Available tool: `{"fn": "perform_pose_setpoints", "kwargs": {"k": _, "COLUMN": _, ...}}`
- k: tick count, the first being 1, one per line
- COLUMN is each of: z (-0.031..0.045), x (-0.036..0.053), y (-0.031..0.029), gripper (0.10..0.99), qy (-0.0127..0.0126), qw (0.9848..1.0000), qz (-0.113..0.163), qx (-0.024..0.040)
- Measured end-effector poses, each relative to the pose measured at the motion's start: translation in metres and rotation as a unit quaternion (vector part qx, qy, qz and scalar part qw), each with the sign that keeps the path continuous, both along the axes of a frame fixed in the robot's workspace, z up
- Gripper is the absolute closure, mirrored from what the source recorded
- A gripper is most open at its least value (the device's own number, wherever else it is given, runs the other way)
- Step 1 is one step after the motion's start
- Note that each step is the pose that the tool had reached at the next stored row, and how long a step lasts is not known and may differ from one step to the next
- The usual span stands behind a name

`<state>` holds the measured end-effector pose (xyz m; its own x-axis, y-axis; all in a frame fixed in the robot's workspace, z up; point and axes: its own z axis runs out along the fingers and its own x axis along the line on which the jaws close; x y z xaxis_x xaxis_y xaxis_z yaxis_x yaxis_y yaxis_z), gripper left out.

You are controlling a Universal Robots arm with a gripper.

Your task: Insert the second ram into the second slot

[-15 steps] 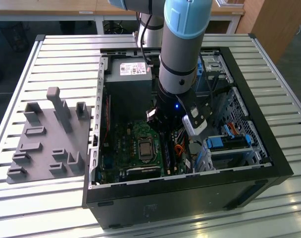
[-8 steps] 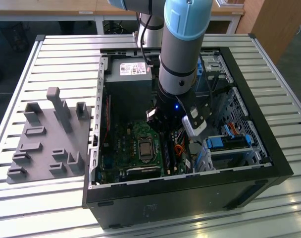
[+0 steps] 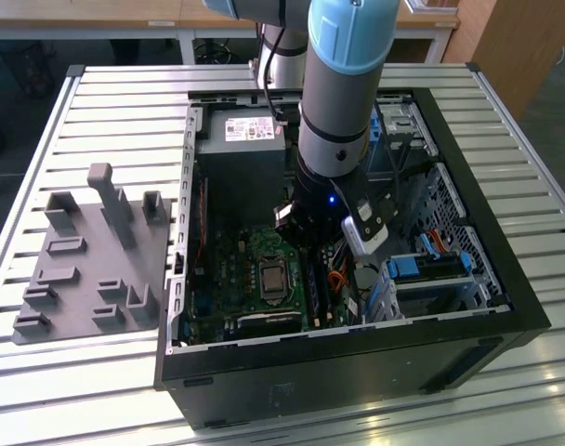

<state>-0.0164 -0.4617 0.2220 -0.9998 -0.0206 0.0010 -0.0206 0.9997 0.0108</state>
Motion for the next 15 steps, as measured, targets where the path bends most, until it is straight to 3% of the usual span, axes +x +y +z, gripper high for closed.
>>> {"fn": "perform_pose_setpoints", "kwargs": {"k": 15, "z": -0.0005, "x": 0.0002, "y": -0.0003, "gripper": 0.957, "qy": 0.0000, "qw": 1.0000, "qz": 0.000, "qx": -0.0001}}
